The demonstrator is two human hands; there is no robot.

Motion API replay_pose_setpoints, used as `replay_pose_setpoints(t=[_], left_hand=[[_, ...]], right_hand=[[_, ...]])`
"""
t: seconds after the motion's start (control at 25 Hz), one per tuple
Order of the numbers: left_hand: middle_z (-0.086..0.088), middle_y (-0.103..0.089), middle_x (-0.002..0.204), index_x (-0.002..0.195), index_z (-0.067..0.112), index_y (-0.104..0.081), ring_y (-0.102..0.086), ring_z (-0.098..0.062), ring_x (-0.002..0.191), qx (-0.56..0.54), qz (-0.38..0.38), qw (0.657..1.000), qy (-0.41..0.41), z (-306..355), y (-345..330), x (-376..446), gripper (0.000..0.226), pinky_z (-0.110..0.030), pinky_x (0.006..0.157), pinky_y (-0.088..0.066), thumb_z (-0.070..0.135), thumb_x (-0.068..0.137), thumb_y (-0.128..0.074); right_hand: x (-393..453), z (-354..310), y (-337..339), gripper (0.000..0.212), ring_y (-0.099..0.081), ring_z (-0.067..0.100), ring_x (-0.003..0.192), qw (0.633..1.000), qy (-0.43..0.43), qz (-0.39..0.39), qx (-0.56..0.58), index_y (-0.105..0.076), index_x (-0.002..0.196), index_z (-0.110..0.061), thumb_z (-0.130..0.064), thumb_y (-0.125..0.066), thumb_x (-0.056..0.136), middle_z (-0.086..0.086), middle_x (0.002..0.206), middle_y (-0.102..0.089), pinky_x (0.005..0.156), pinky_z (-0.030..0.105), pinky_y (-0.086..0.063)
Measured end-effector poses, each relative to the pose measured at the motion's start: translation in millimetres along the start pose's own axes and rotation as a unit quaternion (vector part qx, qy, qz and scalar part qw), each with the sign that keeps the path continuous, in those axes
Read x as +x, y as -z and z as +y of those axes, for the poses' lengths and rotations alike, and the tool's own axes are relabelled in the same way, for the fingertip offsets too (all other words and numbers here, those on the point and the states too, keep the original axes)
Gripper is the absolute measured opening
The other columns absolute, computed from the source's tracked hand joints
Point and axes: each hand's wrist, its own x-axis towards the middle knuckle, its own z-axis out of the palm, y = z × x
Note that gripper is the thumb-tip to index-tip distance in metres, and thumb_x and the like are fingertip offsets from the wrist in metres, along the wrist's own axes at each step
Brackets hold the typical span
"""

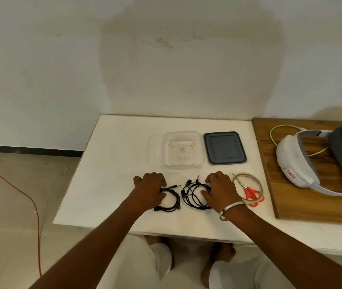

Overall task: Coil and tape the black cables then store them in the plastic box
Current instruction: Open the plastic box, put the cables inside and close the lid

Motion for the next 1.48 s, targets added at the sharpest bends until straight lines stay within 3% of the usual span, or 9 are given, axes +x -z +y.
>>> replay_pose_setpoints(t=[0.32, 0.52, 0.68, 0.92, 1.0, 1.12, 1.24, 1.32, 1.48], left_hand=[[0.001, -0.06, 0.107, 0.108, 0.02, -0.061, -0.054, -0.018, 0.104, 0.052, 0.008, 0.998, -0.029, 1.9, -4.6, -9.0, 0.019, -0.034, 0.095, -0.028, 0.021, 0.092, -0.05], [0.001, -0.067, 0.097, 0.109, 0.023, -0.053, -0.057, -0.022, 0.097, -0.021, -0.019, 0.999, -0.038, -4.9, 1.1, -10.0, 0.014, -0.034, 0.099, -0.034, 0.022, 0.097, -0.045], [-0.007, -0.068, 0.11, 0.117, 0.016, -0.064, -0.063, -0.02, 0.098, -0.076, -0.056, 0.994, -0.056, -7.4, 14.8, -8.2, 0.024, -0.031, 0.09, -0.05, 0.015, 0.096, -0.052], [-0.002, -0.07, 0.089, 0.105, 0.014, -0.069, -0.066, -0.014, 0.075, -0.224, -0.047, 0.972, -0.053, -7.7, 53.6, -19.7, 0.018, -0.024, 0.07, -0.055, 0.013, 0.094, -0.055], [0.001, -0.069, 0.084, 0.104, 0.013, -0.069, -0.066, -0.008, 0.066, -0.259, -0.032, 0.964, -0.05, -9.7, 72.5, -22.5, 0.017, -0.015, 0.058, -0.051, 0.013, 0.094, -0.055], [0.002, -0.068, 0.081, 0.104, 0.013, -0.069, -0.067, -0.009, 0.065, -0.309, 0.012, 0.95, -0.034, -15.3, 98.5, -23.9, 0.017, -0.022, 0.066, -0.058, 0.014, 0.095, -0.055], [-0.002, -0.066, 0.08, 0.107, 0.007, -0.068, -0.065, -0.019, 0.065, -0.408, 0.055, 0.911, 0.003, -23.9, 114.1, -21.7, 0.019, -0.033, 0.063, -0.059, 0.009, 0.095, -0.055], [-0.007, -0.064, 0.082, 0.106, 0.006, -0.069, -0.064, -0.021, 0.063, -0.452, 0.093, 0.886, 0.034, -29.5, 116.8, -18.9, 0.019, -0.035, 0.062, -0.059, 0.008, 0.095, -0.054], [-0.009, -0.062, 0.083, 0.102, 0.008, -0.068, -0.064, -0.026, 0.061, -0.494, 0.134, 0.856, 0.076, -30.4, 110.3, -13.0, 0.018, -0.042, 0.069, -0.06, 0.009, 0.097, -0.052]], right_hand=[[-1.5, -6.8, -1.2, 0.018, -0.055, 0.02, 0.096, 0.999, 0.043, -0.005, 0.002, -0.055, 0.105, -0.014, -0.026, -0.048, 0.093, 0.005, 0.105, -0.059, 0.079, 0.029, -0.047], [3.8, -8.6, 20.9, 0.012, -0.064, 0.016, 0.08, 0.988, 0.073, -0.039, 0.13, -0.057, 0.104, -0.016, -0.021, -0.053, 0.094, 0.002, 0.089, -0.069, 0.073, 0.027, -0.052], [16.6, -17.2, 56.2, 0.012, -0.06, -0.002, 0.061, 0.96, 0.106, 0.003, 0.258, -0.061, 0.102, -0.018, -0.014, -0.056, 0.092, -0.007, 0.076, -0.067, 0.059, 0.008, -0.047], [73.0, -41.9, 82.9, 0.014, -0.056, 0.006, 0.053, 0.919, 0.051, 0.051, 0.387, -0.06, 0.104, -0.007, -0.006, -0.053, 0.092, 0.001, 0.072, -0.064, 0.047, 0.014, -0.048], [92.7, -50.6, 76.1, 0.013, -0.056, 0.006, 0.048, 0.919, 0.02, 0.085, 0.385, -0.06, 0.103, -0.006, -0.006, -0.053, 0.092, 0.002, 0.071, -0.063, 0.044, 0.014, -0.047], [112.6, -58.0, 58.6, 0.014, -0.053, 0.014, 0.051, 0.926, -0.035, 0.094, 0.363, -0.06, 0.104, -0.003, -0.007, -0.052, 0.093, 0.01, 0.077, -0.064, 0.044, 0.017, -0.049], [122.0, -59.7, 40.4, 0.018, -0.057, 0.02, 0.062, 0.94, -0.081, 0.089, 0.319, -0.06, 0.106, 0.001, -0.007, -0.05, 0.093, 0.016, 0.084, -0.066, 0.065, 0.037, -0.056], [122.1, -61.3, 33.1, 0.016, -0.063, 0.028, 0.078, 0.96, -0.081, 0.106, 0.245, -0.059, 0.104, -0.002, -0.009, -0.049, 0.093, 0.018, 0.093, -0.068, 0.075, 0.041, -0.055], [114.0, -70.6, 25.7, 0.02, -0.06, 0.034, 0.094, 0.994, -0.031, 0.084, 0.064, -0.053, 0.111, -0.002, -0.011, -0.048, 0.094, 0.019, 0.104, -0.062, 0.075, 0.035, -0.047]])
